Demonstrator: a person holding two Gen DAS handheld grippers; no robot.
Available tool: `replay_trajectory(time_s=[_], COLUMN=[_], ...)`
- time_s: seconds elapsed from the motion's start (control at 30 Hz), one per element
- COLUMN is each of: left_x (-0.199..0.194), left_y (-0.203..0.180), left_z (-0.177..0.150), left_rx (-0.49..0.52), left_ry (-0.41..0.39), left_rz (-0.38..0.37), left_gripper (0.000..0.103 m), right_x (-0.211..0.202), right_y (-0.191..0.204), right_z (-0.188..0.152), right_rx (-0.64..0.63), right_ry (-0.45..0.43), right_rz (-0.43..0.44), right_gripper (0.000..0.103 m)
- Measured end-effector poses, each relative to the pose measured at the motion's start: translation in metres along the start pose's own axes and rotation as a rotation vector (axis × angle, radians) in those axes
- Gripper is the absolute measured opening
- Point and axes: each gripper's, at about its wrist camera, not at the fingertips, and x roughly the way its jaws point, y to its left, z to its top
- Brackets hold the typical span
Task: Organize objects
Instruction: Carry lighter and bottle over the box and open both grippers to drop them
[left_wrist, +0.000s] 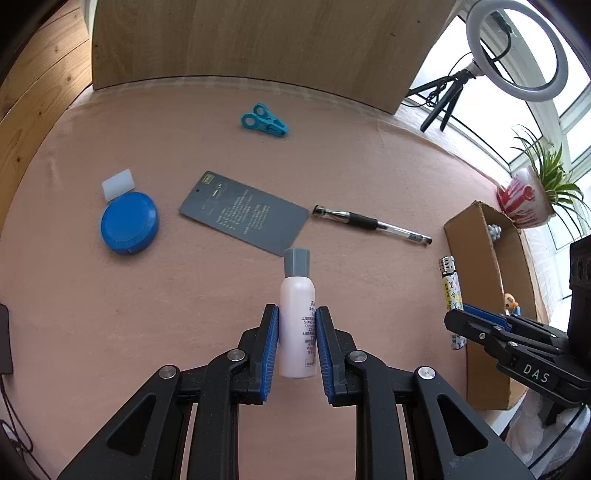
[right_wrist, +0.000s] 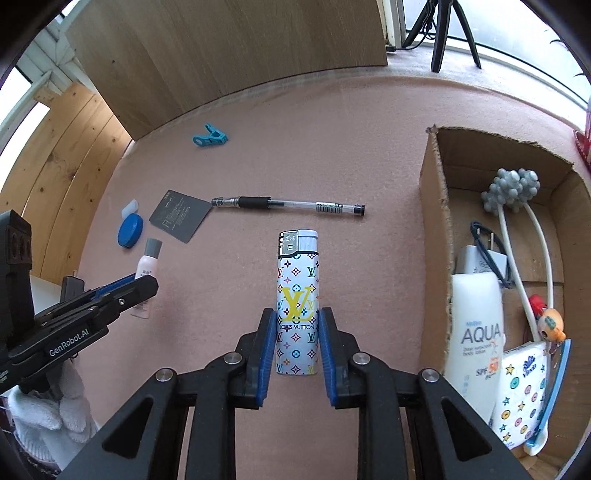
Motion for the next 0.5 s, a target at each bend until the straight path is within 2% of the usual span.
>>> replay_trajectory(time_s=[0.23,0.5], left_x=[-0.001,0.000], left_y=[-0.049,-0.118], left_z=[0.013,0.029], left_rx=[0.083,0.179], left_ry=[-0.014,-0.025], left_rz=[-0.049,-0.123], left_gripper=[0.022,0.022], right_x=[-0.033,-0.072], right_y=[-0.020,-0.064], right_z=[0.004,0.000], right_rx=[0.047,0.114], right_ry=[-0.069,-0.136], right_rz=[0.012,-0.014], right_gripper=[0.021,0.021])
